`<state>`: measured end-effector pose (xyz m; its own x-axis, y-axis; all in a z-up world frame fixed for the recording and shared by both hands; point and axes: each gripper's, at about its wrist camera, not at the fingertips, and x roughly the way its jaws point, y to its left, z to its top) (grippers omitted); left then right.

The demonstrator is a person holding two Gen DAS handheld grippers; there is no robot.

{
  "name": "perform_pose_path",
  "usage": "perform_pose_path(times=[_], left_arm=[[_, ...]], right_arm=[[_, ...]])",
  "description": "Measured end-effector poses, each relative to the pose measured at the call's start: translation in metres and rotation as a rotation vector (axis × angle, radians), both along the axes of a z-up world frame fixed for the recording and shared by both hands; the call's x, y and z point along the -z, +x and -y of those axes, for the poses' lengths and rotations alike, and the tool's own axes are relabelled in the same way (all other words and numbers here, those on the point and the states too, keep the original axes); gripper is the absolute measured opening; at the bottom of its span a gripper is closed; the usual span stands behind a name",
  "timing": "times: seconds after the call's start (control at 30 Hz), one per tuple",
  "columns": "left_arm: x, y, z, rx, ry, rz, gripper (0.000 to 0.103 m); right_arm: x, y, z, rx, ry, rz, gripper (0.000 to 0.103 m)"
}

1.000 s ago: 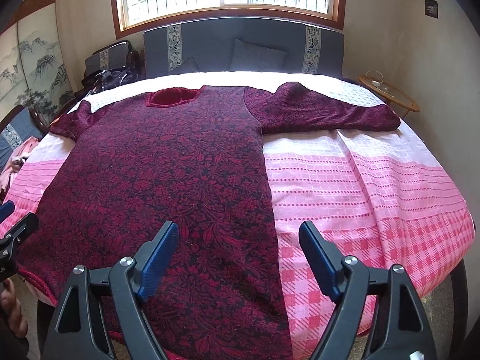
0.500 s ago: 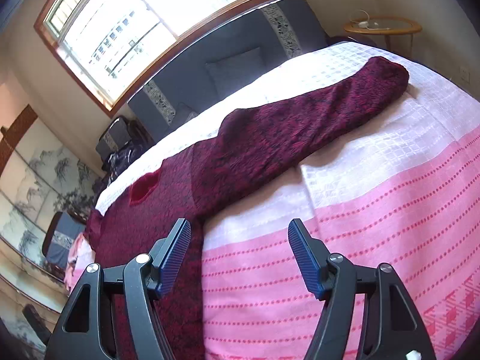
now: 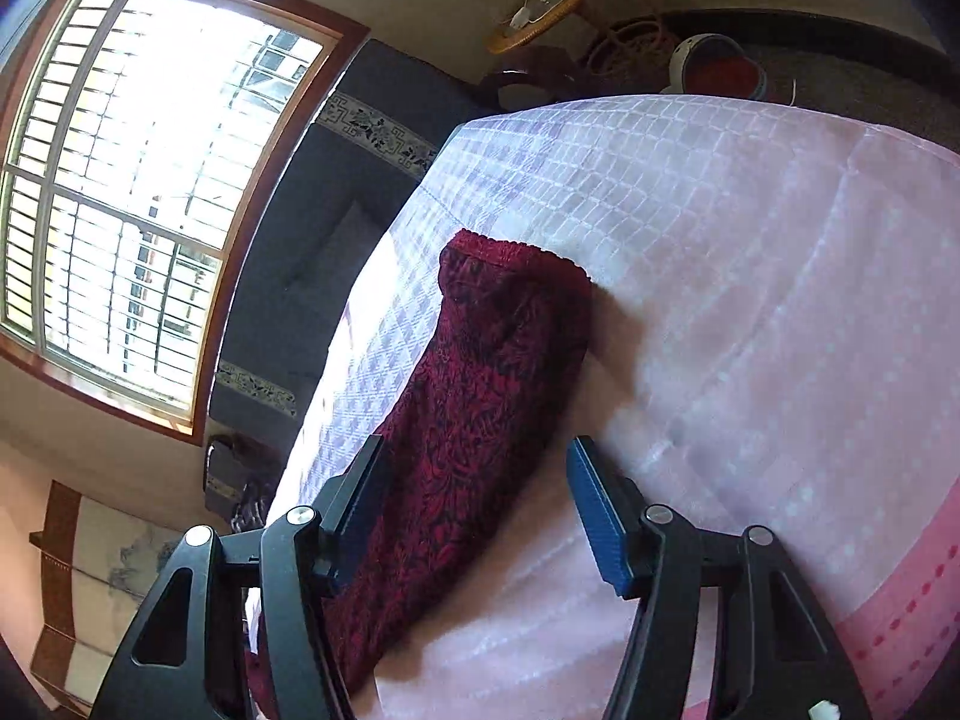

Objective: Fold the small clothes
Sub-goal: 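Reach the right tool to the sweater's sleeve cuff and grasp it, then carry the sleeve with the right tool across the sweater body and release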

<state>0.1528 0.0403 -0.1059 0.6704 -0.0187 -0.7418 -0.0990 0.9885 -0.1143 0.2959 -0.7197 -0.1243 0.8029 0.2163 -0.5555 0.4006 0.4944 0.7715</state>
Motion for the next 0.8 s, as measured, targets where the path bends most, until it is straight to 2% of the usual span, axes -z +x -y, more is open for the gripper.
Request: perform_pose_path(times=[0.17,0.23,0.27,0.3,0.37,0.43,0.53,0.73,0.8], left_arm=[[0.002,0.002,0.008,0.021,0.032,-0.026,0.103],[0.002,0.0,0.011,0.028,0.046,-0.026,0.103],[0.003,0.0,0.012,0.029,0.051,-0.027,0.103],[0.003,0.0,0.012,0.03,0.055,-0.028,0.103],[0.002,0.0,0.012,0.033,0.055,-0.027,0.103],[0.002,-0.002,0.011,0.032,0.052,-0.023,0.103],[0.001,-0.004,0.011,0.047,0.042,-0.017,0.103],[-0.011,-0.01,0.015,0.094,0.048,0.033,0.103],[-0.022,-0.013,0.011,0.094,0.037,0.066,0.103]], right_arm=[[-0.002,0.015,0.011,0.017,-0.013,0.004,0.055],[0.001,0.021,0.013,0.026,-0.023,-0.02,0.041],[0.006,0.022,0.015,0.042,-0.007,-0.036,0.02],[0.013,0.023,0.019,0.058,0.019,-0.071,0.007],[0.018,0.017,0.023,0.081,0.066,-0.05,0.008],[0.01,0.01,0.016,0.086,0.009,-0.062,0.009],[-0.016,-0.005,-0.002,0.073,-0.014,0.007,0.009],[-0.082,-0.009,-0.09,-0.108,-0.059,0.129,0.009],[-0.095,-0.004,-0.127,-0.17,-0.036,0.163,0.009]])
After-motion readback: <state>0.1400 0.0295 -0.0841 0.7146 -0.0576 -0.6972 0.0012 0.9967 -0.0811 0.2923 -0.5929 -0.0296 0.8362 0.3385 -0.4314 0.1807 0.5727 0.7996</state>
